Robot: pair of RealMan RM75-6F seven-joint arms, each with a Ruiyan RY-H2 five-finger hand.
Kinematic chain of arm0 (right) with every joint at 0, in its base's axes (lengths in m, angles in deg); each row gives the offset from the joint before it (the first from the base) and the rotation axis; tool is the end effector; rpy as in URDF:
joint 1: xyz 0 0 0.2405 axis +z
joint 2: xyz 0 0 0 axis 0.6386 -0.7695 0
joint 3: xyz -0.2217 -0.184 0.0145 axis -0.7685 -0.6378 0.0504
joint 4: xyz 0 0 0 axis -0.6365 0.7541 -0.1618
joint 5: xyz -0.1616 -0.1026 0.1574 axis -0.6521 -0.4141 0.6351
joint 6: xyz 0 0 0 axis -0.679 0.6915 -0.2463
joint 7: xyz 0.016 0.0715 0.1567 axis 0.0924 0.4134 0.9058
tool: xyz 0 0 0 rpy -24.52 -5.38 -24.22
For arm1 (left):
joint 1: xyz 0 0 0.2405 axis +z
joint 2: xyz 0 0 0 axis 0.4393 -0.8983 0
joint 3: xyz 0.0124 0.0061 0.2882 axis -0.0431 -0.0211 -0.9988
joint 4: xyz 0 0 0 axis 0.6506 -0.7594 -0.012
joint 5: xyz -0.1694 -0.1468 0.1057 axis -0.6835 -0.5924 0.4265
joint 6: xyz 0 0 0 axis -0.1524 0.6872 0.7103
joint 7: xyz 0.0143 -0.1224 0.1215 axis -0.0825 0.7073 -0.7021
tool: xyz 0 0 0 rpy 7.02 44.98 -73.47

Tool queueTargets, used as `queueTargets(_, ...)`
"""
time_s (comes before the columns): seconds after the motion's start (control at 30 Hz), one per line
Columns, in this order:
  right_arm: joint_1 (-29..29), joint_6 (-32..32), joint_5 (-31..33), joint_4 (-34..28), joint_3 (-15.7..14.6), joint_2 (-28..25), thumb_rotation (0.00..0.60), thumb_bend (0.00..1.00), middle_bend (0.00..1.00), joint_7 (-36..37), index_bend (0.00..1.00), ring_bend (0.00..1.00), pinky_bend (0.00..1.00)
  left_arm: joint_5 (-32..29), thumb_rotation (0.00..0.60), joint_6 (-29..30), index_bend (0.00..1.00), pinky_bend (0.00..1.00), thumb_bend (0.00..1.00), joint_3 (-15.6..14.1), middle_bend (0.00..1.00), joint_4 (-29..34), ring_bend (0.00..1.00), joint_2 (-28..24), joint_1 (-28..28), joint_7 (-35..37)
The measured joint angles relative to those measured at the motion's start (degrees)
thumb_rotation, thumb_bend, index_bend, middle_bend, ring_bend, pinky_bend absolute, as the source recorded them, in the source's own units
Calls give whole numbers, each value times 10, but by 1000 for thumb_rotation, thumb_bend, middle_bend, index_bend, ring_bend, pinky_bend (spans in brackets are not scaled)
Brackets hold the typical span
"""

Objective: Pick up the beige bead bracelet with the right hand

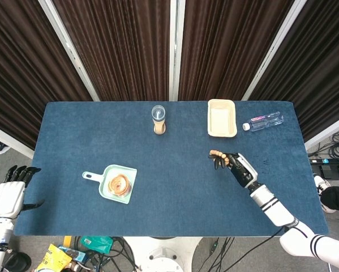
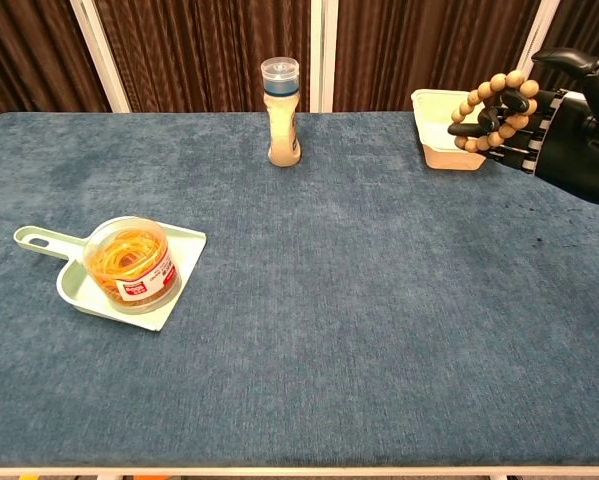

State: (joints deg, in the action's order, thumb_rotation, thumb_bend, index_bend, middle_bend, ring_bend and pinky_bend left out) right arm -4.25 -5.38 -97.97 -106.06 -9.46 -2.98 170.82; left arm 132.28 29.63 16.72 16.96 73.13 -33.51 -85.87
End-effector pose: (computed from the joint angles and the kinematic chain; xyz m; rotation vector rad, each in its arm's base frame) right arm -0.2598 -0.3756 -0.0195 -0.8845 2.4013 -1.6779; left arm -0.3870 0.2301 0.0982 -1.4015 -1.0042 -0.8126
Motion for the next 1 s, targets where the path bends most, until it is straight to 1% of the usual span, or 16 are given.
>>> queueTargets(0.13,1,-2,1,0,0,-1,199,455,588,-2,688,250,0,-1,600,-1,189,61,0,0,168,0,91,0,0,0)
queueTargets(0.27,1,-4,2,-1,1,-2,202,534,588,-7,688,251,0,0,600,-1,187,61,0,0,168,-1,91,1,-1,0)
queueTargets(0.37,0,-4,3,-3,1,-3,244,583,588,-9,688,252,0,-1,600,-2,186,61,0,1,168,-2,91,2,-2,0)
queueTargets(0.5,-1,-4,3,-6,1,-4,283,597,588,-19,688,253,0,-1,600,-2,186,61,0,1,168,-3,91,2,-2,2)
queueTargets(0.8,-5,-6,8,-13,2,-5,289,598,590,-39,688,261,0,0,600,-1,186,61,0,0,168,-6,91,4,-1,5)
queueTargets(0.87,-5,-6,8,-13,3,-5,289,563,590,-42,689,261,0,1,600,0,186,61,0,-1,168,-7,91,4,-1,6)
queueTargets(0.93,-5,-7,9,-14,4,-5,288,500,590,-46,688,261,0,0,600,-1,186,61,0,0,168,-7,91,4,-1,7)
queueTargets(1.0,-5,-8,10,-14,4,-6,288,494,592,-46,688,261,0,0,600,-1,186,61,0,0,168,-8,91,4,-1,7)
